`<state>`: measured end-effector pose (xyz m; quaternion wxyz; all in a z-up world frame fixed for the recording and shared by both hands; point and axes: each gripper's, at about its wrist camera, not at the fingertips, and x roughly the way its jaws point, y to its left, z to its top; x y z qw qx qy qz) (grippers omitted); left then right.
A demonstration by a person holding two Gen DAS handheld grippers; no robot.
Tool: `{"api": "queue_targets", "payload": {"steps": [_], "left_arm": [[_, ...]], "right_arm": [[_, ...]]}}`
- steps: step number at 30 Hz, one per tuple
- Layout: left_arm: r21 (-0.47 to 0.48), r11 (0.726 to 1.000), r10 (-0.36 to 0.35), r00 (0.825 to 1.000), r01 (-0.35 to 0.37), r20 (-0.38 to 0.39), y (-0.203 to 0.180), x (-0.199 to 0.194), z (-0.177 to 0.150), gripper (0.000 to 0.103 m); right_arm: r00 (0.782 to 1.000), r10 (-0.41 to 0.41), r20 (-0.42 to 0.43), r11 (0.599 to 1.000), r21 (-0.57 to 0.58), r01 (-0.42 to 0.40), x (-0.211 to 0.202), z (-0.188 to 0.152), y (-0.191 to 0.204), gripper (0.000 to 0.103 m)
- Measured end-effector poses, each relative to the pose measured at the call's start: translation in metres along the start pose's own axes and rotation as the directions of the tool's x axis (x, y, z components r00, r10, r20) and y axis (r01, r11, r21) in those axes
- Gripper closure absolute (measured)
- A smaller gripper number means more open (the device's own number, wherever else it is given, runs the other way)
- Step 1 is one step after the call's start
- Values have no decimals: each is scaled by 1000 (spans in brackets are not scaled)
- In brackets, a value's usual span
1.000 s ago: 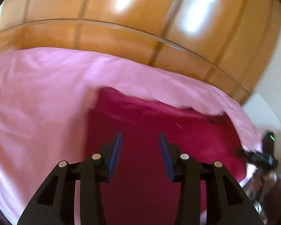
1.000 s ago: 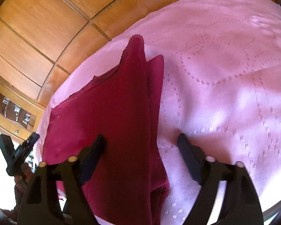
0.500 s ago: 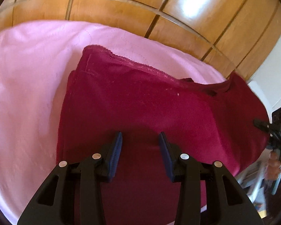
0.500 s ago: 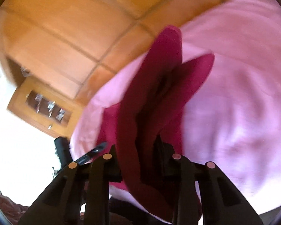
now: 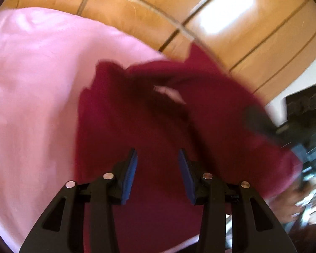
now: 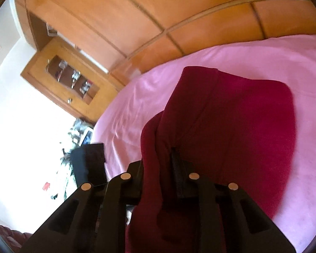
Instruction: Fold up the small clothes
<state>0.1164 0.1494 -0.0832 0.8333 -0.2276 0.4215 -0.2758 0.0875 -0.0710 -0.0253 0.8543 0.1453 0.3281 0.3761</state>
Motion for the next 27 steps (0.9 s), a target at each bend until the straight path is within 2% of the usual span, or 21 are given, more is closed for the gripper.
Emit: {"api": "queue_targets", "payload": {"steps": [2, 5, 7, 9, 10, 11, 13, 15, 17, 18, 20, 23, 25, 27], "left_arm": [[-56, 997, -53, 998, 55, 33, 15, -21, 10, 62], [-101, 994, -49, 998, 52, 34, 35, -37, 14, 62], [-134, 988, -72, 997, 75, 25, 49, -42, 15, 62], [-199, 967, -148, 987, 156, 54, 68, -52, 15, 59], [-215, 962, -158, 985, 170, 71, 72, -57, 15, 52], [-231, 955, -169, 982, 186, 89, 76, -61, 14, 51], [-245, 946, -196, 976, 213, 92, 78, -66, 14, 51], [-238, 945, -212, 974, 226, 81, 72, -67, 14, 51], [-230, 944, -230, 972, 237, 57, 65, -61, 18, 43], [-231, 943, -238, 970, 241, 42, 63, -57, 20, 41], [-231, 944, -239, 971, 237, 19, 57, -50, 23, 41], [-217, 942, -259, 966, 254, 6, 48, -49, 25, 41], [-200, 944, -270, 963, 263, -12, 39, -48, 26, 41], [-179, 955, -253, 965, 238, -68, 29, -37, 29, 37]], "right_arm": [[999, 1, -46, 1000, -30, -2, 16, -6, 8, 85], [996, 3, -88, 999, -52, -8, 38, -17, 17, 85], [994, 1, -109, 998, -58, -8, 50, -22, 17, 85], [991, -13, -135, 999, -53, 6, 60, -27, 11, 84], [989, -19, -149, 998, -65, 10, 66, -27, 10, 81], [987, -12, -160, 997, -73, 0, 68, -29, 9, 77], [985, 27, -172, 996, -79, -41, 69, -30, 10, 55], [980, 106, -168, 990, -78, -120, 62, -28, 16, 46], [968, 205, -147, 975, -50, -214, 43, -26, 13, 46], [968, 217, -130, 974, -44, -224, 30, -28, 10, 46], [980, 183, -79, 981, -49, -188, 3, -31, -3, 46], [998, 67, -22, 997, -40, -68, -34, -43, -30, 48], [999, -31, 9, 999, -18, 31, -54, -53, -52, 48], [994, -109, 20, 994, -12, 110, -69, -68, -67, 48]]}}
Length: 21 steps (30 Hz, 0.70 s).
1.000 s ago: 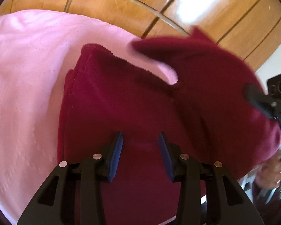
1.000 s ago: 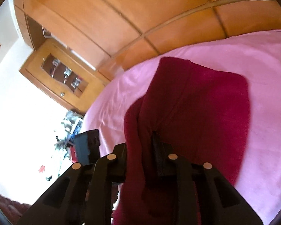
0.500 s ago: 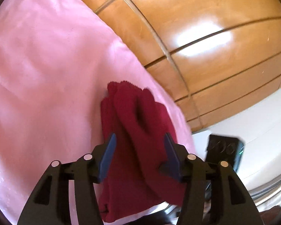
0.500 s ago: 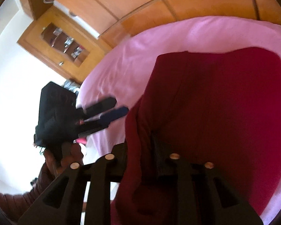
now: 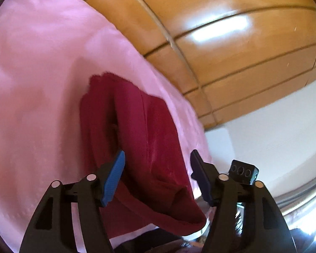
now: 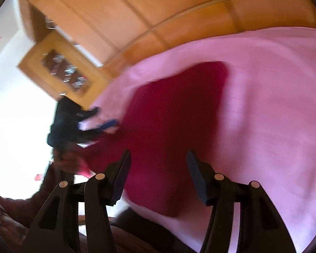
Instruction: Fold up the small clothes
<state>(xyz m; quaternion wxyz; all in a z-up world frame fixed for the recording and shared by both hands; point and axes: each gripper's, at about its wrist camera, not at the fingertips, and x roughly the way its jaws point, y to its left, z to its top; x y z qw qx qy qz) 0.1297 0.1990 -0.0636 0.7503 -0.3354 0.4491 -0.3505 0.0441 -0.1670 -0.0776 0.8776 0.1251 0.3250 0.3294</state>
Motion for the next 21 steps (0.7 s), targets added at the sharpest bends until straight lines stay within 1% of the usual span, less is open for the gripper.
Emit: {"api": "queue_targets", "payload": {"steps": [2, 4, 5, 6, 7, 8, 9, 10, 11, 12, 13, 14, 15, 17, 18, 19, 21], "left_arm": [[12, 999, 51, 997, -51, -65, -3, 20, 0, 36], [23, 995, 96, 989, -94, -108, -4, 36, 1, 36], [23, 995, 101, 988, -99, -117, -4, 41, 1, 36], [24, 994, 107, 987, -105, -120, -5, 46, 3, 38], [36, 992, 124, 985, -120, -118, -9, 49, 3, 50], [50, 990, 137, 984, -131, -118, -12, 51, 4, 62], [70, 987, 150, 982, -143, -113, -17, 51, 4, 68], [84, 985, 160, 981, -151, -107, -21, 50, 5, 79], [112, 978, 185, 978, -175, -92, -27, 47, 4, 89], [130, 973, 202, 977, -191, -74, -31, 43, 4, 89], [146, 970, 204, 978, -195, -52, -36, 34, 3, 90], [158, 967, 209, 977, -201, -33, -39, 28, 3, 91], [172, 963, 213, 977, -208, -12, -42, 20, 3, 91], [192, 955, 226, 974, -226, 23, -45, 7, 0, 91], [195, 951, 241, 970, -242, 28, -42, 5, -2, 91], [194, 942, 274, 961, -273, 21, -34, 4, -6, 91], [202, 914, 360, 933, -352, -4, -15, 16, -13, 91]], "right_arm": [[998, -56, -18, 998, -14, 56, -11, -16, -10, 48], [996, -76, -52, 996, -42, 74, -11, -32, -8, 47], [994, -90, -70, 994, -68, 85, -9, -40, -6, 44], [992, -93, -83, 992, -88, 85, -6, -46, -3, 37], [992, -88, -92, 991, -104, 79, -4, -50, 0, 34], [991, -87, -97, 990, -117, 76, -4, -53, -1, 34], [991, -89, -99, 988, -133, 75, 1, -55, 3, 34], [991, -86, -101, 987, -144, 71, 4, -57, 3, 35], [991, -89, -104, 984, -166, 71, 13, -56, 11, 39], [989, -115, -94, 976, -198, 95, 19, -56, 16, 65], [986, -146, -86, 964, -234, 122, 23, -57, 20, 78], [984, -163, -78, 957, -257, 138, 19, -62, 21, 83], [984, -164, -68, 951, -278, 139, 16, -62, 24, 87], [987, -151, -61, 939, -322, 123, 10, -65, 34, 89], [987, -144, -69, 934, -339, 113, 9, -68, 37, 89], [986, -150, -78, 929, -352, 113, 11, -71, 38, 89], [979, -177, -100, 919, -372, 129, 28, -75, 41, 89]]}}
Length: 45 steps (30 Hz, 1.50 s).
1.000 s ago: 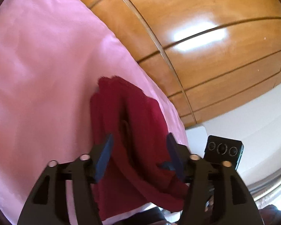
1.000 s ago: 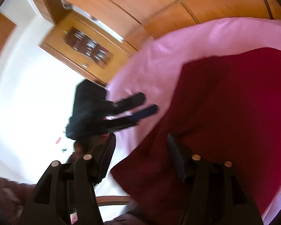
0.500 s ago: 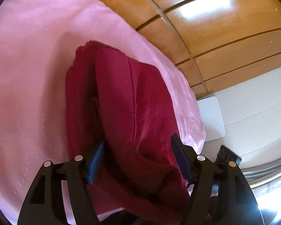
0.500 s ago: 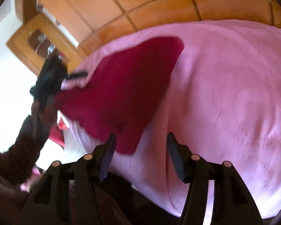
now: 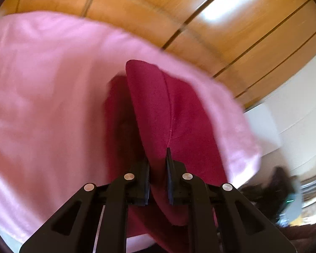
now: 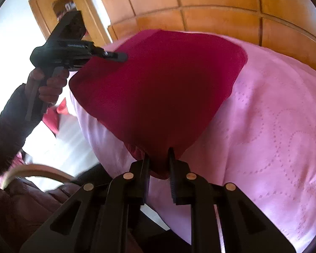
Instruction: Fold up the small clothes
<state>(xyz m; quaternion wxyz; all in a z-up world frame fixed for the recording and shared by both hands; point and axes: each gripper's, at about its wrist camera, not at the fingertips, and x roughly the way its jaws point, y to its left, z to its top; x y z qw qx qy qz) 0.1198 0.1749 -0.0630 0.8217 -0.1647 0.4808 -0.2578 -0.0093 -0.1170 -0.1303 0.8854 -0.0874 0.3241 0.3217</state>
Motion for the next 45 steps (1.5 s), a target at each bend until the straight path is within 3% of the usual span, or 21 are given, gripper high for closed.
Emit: {"api": "queue_targets", "payload": {"steps": [2, 3, 5, 9, 14, 17, 21, 24, 29, 31, 37, 39, 41, 43, 45], "left_arm": [[-1, 996, 85, 996, -85, -32, 13, 21, -10, 89], [-20, 997, 76, 997, -76, -23, 17, 21, -12, 88], [-71, 996, 46, 999, -45, 10, 19, 10, -9, 80], [-58, 990, 136, 984, -130, 114, 3, -21, -1, 77], [57, 998, 4, 975, -17, 224, -47, -49, -1, 77], [144, 990, -33, 980, 4, 196, -75, -34, -5, 77], [169, 983, 57, 991, -77, 123, -72, 7, -21, 77], [147, 977, 136, 984, -152, 113, -51, 21, -35, 77], [140, 981, 112, 983, -132, 143, -25, 21, -49, 78], [163, 976, 120, 980, -146, 161, -21, 24, -52, 79], [146, 974, 152, 975, -175, 160, -33, 19, -44, 79], [138, 968, 183, 966, -209, 183, -42, 13, -39, 78], [148, 953, 229, 950, -263, 212, -48, 10, -36, 69], [157, 929, 292, 923, -337, 250, -53, 6, -34, 58], [160, 917, 316, 909, -366, 270, -52, 4, -33, 55]], "right_arm": [[1000, 2, -18, 1000, 0, -2, 14, 0, 4, 88], [1000, -5, -22, 1000, -10, 5, 18, 0, 7, 86], [999, -33, -35, 999, -27, 32, 23, 0, 9, 79], [998, 14, -62, 1000, 4, -14, 14, 0, -3, 72], [996, 90, 28, 991, 92, -92, -30, 10, -30, 71], [988, 84, 127, 977, 183, -106, -50, 27, -54, 59], [985, 27, 172, 974, 218, -65, -36, 57, -66, 59], [984, 9, 175, 980, 193, -43, -11, 83, -60, 59], [994, -45, 96, 978, 205, 24, 44, 114, -67, 63], [996, -78, 47, 974, 218, 66, 70, 114, -76, 65], [988, -117, 96, 973, 210, 94, 71, 105, -73, 64], [985, -135, 107, 972, 206, 111, 66, 105, -69, 62], [983, -140, 121, 972, 208, 113, 61, 103, -67, 54], [980, -142, 140, 972, 205, 112, 53, 102, -61, 35], [974, -167, 152, 973, 187, 137, 46, 100, -54, 27]]}}
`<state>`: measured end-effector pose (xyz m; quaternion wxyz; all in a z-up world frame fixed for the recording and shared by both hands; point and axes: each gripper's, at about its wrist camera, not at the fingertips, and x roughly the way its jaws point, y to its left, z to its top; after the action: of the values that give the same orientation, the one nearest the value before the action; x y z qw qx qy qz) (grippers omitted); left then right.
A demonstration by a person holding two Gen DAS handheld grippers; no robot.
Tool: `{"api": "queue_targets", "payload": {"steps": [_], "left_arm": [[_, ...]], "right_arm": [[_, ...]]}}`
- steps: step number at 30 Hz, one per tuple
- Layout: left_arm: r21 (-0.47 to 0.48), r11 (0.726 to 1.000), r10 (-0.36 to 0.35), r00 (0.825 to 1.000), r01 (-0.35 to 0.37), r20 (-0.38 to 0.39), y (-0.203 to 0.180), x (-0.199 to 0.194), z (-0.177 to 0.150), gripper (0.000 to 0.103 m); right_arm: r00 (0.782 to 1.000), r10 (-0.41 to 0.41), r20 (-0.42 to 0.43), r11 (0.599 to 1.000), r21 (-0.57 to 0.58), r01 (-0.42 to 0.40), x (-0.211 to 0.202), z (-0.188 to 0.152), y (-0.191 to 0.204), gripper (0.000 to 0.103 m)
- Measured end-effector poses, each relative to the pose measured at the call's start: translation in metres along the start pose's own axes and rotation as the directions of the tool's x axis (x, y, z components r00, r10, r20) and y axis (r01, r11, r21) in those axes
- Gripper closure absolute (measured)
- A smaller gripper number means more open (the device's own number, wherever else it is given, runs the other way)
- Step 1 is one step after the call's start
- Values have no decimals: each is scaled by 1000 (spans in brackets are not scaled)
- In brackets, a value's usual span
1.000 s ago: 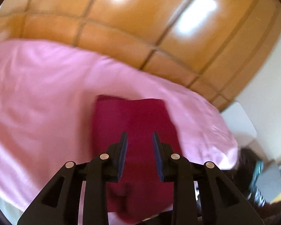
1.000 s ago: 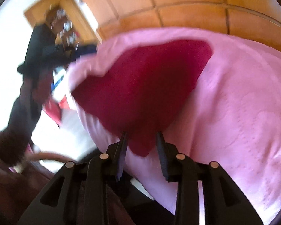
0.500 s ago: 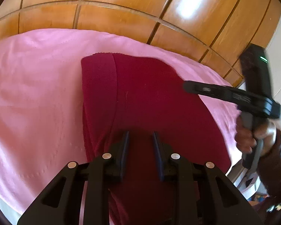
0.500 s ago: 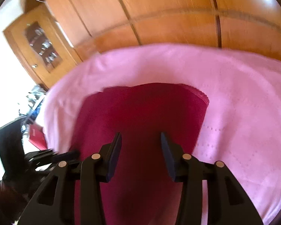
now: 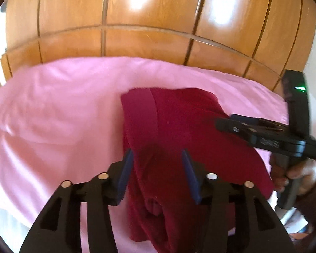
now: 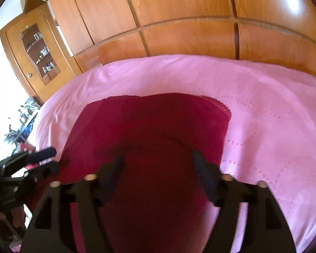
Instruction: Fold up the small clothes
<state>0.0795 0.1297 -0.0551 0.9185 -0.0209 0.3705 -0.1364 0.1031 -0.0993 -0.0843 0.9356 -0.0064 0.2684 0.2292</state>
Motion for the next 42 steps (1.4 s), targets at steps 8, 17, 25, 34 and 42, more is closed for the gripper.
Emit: {"api": "queue_targets", "payload": {"steps": [8, 17, 25, 34, 42], "left_arm": [[-7, 999, 46, 999, -46, 11, 7, -6, -1, 50], [-10, 999, 52, 999, -52, 7, 11, -2, -1, 41], [-99, 994, -48, 996, 40, -78, 38, 27, -8, 30], [-248, 909, -367, 926, 337, -85, 68, 54, -16, 50], [-288, 833, -495, 869, 472, -8, 73, 48, -22, 71]], "right_arm": [[1000, 17, -12, 999, 43, -16, -22, -20, -6, 21], [975, 222, -29, 935, 291, -204, -15, -30, -47, 18], [935, 353, -36, 876, 362, -317, 6, -30, -57, 22], [900, 436, -28, 834, 389, -392, 23, -27, -63, 37], [917, 400, -6, 876, 296, -380, -8, -20, -43, 67]]}}
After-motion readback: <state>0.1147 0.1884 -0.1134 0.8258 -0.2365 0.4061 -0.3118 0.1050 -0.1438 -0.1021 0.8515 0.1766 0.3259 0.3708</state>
